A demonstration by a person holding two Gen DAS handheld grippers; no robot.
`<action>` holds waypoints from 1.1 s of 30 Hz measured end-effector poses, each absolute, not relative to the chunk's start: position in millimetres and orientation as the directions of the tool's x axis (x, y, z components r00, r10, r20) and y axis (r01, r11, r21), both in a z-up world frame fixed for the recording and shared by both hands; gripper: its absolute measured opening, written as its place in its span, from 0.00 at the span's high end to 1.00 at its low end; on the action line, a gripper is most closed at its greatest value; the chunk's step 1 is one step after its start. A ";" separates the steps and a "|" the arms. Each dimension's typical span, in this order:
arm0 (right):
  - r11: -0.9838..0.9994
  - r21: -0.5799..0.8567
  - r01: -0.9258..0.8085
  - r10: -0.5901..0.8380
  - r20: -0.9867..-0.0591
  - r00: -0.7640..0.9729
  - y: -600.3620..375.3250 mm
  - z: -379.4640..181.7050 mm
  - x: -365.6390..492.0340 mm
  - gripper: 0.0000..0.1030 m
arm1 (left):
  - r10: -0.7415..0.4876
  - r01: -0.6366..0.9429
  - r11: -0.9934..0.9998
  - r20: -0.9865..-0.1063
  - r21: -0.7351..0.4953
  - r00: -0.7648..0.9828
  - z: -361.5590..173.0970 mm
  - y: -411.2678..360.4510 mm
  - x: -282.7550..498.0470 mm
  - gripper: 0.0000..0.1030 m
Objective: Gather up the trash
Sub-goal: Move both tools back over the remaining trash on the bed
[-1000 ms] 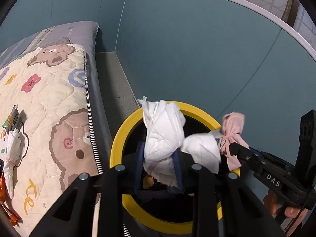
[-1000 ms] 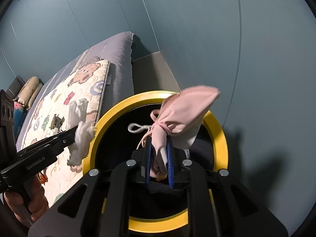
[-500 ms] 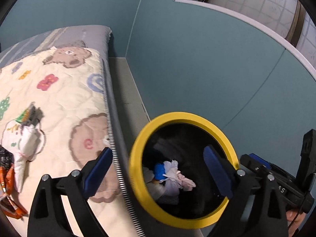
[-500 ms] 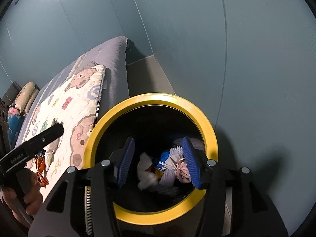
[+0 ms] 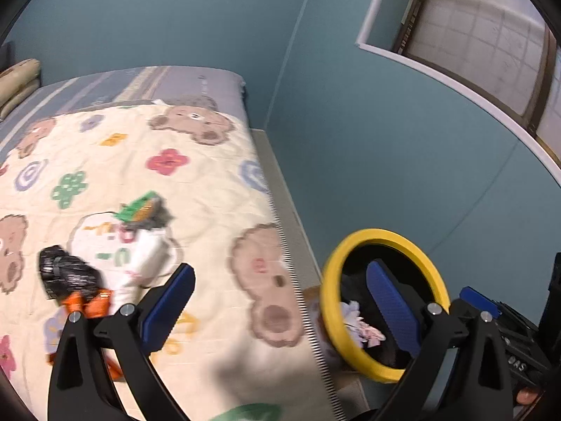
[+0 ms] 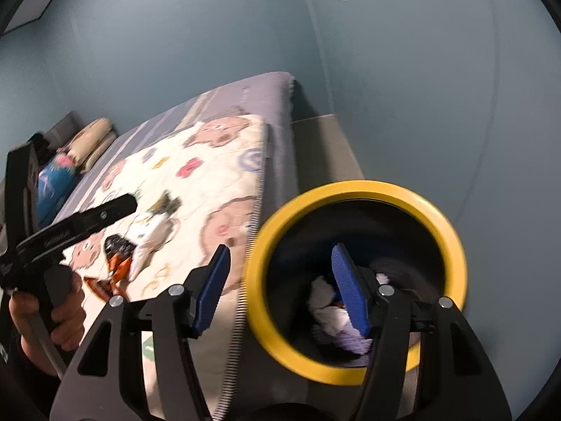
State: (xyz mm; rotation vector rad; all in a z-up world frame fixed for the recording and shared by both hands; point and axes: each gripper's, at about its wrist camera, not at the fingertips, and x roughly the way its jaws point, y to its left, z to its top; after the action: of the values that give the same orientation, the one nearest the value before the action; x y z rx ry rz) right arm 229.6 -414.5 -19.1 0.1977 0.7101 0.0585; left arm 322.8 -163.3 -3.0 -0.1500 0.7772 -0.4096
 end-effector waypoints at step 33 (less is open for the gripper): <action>0.921 0.119 -0.371 0.328 -0.751 0.573 -124.0 -110.7 266.4 0.43 | -0.105 -0.195 0.936 -0.759 -0.294 0.643 -108.7 112.1 370.5 0.08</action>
State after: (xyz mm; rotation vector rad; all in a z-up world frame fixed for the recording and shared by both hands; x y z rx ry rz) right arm 266.4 -124.0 -110.7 -0.0534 0.8692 0.4097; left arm 370.5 112.1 -108.7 -0.3688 0.8764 0.0523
